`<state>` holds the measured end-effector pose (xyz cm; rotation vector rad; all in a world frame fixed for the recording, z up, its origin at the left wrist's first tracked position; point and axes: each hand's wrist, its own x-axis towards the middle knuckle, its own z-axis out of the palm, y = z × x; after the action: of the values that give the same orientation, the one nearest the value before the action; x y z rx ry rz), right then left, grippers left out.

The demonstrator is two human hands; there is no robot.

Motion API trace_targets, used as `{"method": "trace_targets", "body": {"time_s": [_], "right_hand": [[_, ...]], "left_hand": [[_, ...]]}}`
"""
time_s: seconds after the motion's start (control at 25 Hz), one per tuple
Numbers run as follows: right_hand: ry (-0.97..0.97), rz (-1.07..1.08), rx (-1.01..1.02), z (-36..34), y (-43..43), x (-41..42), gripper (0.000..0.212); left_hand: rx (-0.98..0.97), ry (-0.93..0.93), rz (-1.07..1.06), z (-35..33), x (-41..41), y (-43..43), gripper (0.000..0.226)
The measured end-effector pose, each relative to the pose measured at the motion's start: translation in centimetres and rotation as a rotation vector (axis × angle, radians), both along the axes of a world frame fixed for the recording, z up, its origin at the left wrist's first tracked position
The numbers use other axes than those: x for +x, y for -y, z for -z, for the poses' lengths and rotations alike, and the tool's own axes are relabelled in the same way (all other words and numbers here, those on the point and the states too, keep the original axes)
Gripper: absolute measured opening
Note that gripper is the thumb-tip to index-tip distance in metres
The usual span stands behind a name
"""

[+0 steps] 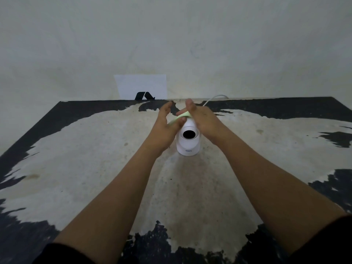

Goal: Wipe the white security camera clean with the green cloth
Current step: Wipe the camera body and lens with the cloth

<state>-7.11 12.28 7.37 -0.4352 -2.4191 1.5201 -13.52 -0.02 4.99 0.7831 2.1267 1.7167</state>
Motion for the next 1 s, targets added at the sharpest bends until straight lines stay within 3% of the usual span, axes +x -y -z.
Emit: {"method": "trace_targets", "body": {"time_s": [0.08,0.12,0.36,0.56,0.76,1.0], "right_hand": [[0.116,0.043,-0.127,0.2,-0.5,-0.9,0.09],[0.126,0.059,-0.205,0.8,-0.9,-1.0,0.091],[0.046,0.053,-0.349,4.1,-0.5,1.4,0.064],[-0.174,0.012,-0.171,5.5,0.6,3.7,0.069],[-0.302,0.173,0.177,4.5,0.8,4.7,0.04],[-0.274,0.248,0.174,1.0,0.7,4.2,0.025]], "left_hand": [[0.003,-0.02,-0.002,-0.1,0.0,0.0,0.063],[0.001,-0.029,-0.002,-0.1,0.1,0.0,0.063],[-0.014,-0.021,-0.01,0.3,0.1,-0.1,0.056],[-0.019,-0.007,-0.012,0.8,-0.2,-0.3,0.049],[0.006,-0.04,0.028,0.4,0.2,-0.1,0.04],[-0.087,-0.211,0.153,-2.0,0.1,0.9,0.053]]}}
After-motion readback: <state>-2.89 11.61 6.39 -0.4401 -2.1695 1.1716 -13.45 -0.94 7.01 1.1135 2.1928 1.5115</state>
